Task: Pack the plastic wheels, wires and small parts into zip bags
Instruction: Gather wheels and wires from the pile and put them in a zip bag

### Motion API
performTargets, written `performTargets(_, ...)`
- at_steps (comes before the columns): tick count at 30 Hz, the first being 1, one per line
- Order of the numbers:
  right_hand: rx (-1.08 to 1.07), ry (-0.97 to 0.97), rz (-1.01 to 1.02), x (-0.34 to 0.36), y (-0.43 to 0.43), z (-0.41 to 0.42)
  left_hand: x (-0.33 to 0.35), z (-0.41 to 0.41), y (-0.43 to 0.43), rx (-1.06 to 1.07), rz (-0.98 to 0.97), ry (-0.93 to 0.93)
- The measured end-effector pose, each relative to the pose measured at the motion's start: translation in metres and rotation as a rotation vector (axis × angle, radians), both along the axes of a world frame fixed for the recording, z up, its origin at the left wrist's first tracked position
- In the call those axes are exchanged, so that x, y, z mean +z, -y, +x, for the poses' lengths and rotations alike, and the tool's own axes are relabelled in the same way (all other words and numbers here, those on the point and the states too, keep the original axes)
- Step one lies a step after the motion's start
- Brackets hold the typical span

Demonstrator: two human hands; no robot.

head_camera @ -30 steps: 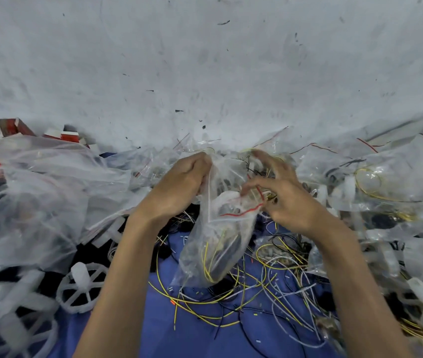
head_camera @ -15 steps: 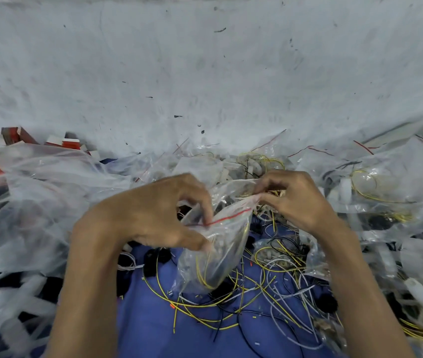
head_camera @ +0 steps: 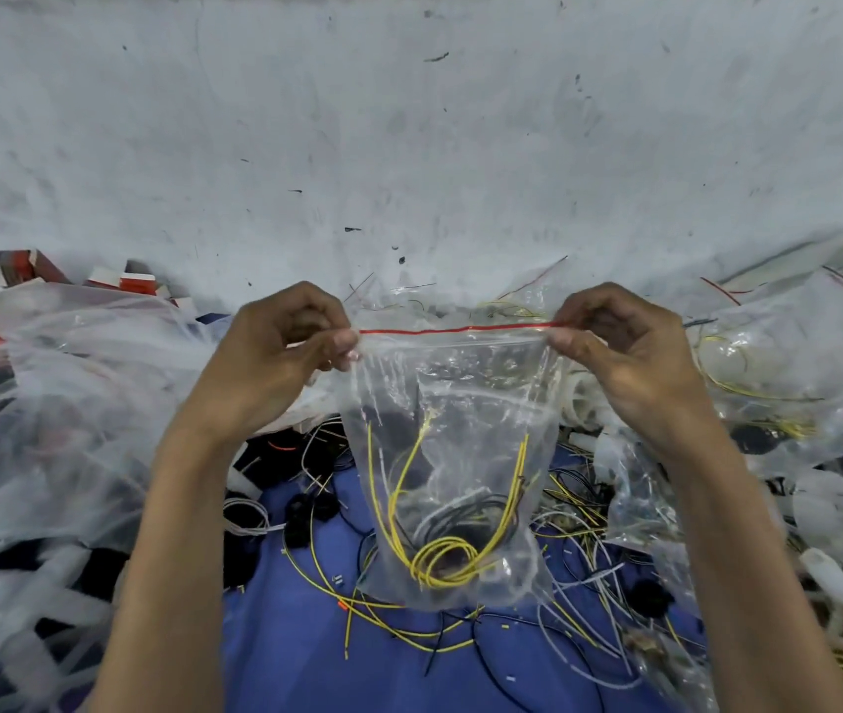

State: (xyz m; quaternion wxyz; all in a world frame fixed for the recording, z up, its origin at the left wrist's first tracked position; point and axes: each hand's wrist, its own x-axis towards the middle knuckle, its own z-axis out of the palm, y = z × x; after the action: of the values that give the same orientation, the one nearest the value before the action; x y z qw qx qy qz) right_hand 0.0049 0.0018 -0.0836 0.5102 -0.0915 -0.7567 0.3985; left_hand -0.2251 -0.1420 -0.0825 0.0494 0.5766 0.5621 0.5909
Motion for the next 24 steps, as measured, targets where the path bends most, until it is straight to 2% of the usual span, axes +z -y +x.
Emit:
performTargets(5, 0.035, 0.02, -0.237, -0.017, -0.015, -0.005, -0.014, -0.004, -0.011, -0.052, -0.046, 0.133)
performTargets(10, -0.016, 0.115, -0.375, -0.03, -0.028, -0.005, -0.024, -0.011, -0.016, -0.039, -0.19, 0.097)
performTargets(18, -0.004, 0.177, -0.331, -0.037, -0.027, 0.001, -0.03, -0.012, -0.023, -0.009, -0.248, 0.031)
performTargets(24, -0.054, 0.182, -0.213, -0.037, -0.03, 0.004, -0.03, -0.015, -0.022, 0.025, -0.195, -0.025)
